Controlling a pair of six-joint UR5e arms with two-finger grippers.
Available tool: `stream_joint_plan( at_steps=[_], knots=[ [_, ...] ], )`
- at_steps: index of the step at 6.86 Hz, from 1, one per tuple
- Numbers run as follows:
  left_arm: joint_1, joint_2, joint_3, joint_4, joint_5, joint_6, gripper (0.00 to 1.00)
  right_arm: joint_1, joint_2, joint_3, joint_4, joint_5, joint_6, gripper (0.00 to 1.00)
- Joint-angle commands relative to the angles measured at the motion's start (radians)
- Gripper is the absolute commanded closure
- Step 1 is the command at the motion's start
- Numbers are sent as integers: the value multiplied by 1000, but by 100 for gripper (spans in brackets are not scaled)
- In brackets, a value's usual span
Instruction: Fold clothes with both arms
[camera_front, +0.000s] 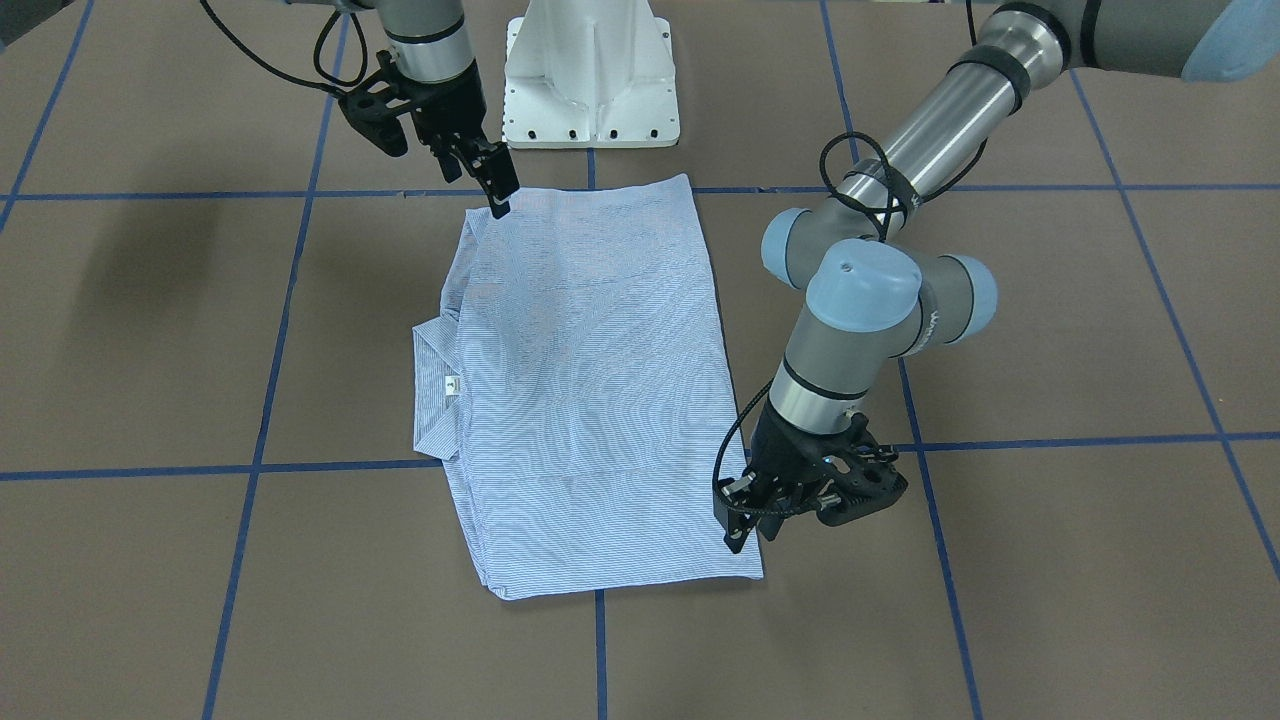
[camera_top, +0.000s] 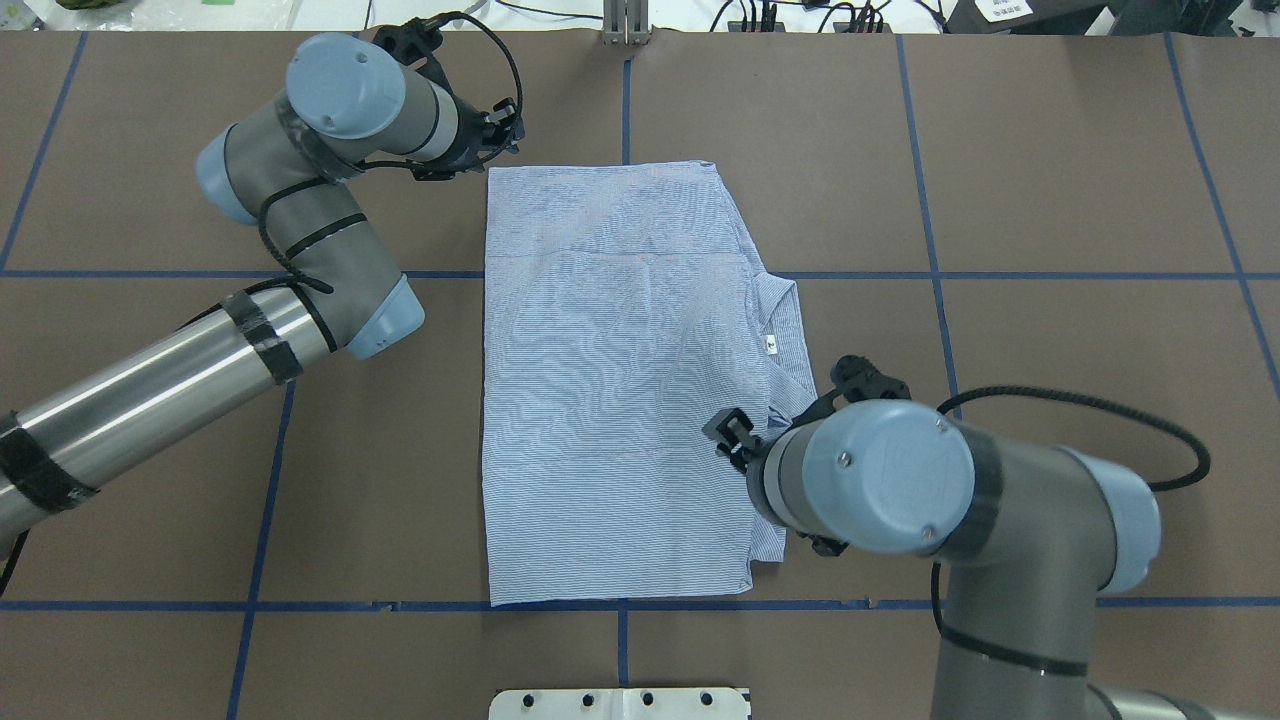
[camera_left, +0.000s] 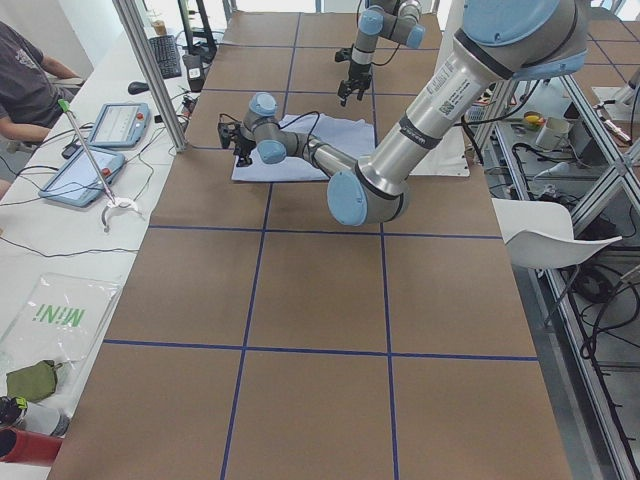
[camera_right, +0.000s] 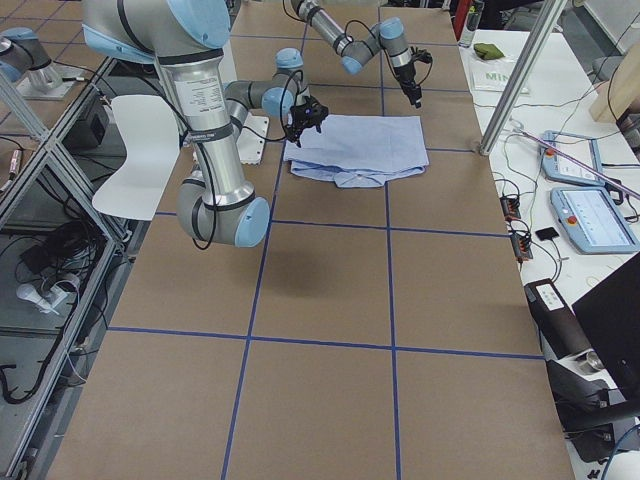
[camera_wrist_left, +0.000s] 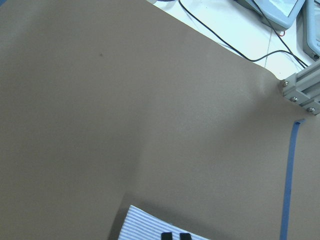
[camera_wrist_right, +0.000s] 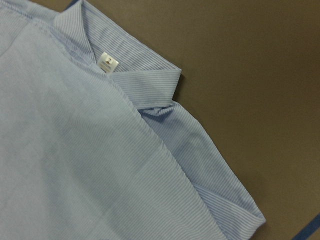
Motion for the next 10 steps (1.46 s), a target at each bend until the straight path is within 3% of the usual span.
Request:
stream_joint_plan(
  at_steps=[1,3,5,6,7,8,10],
  knots=[
    [-2,102,-183,92,-35,2,12,-135,-28,-48,-2,-189,10,0],
    [-2,103,-183,94,-32,2,12,-158,-30,-111,1,-195,37,0],
    [-2,103,-183,93,-30,2,11,-167,-31,-156,120,-200,48,0],
    [-2,103,-183,94,-30,0,11,-158,-30,-156,121,-200,48,3],
    [-1,105,-182,93,-30,0,10,-143,-28,-153,118,-198,48,36],
    [-1,105,-182,93,-30,0,10,-127,-28,-148,110,-197,47,42],
    [1,105,-182,93,-30,-12,9,-132,-39,-154,112,-197,48,40]
  ],
)
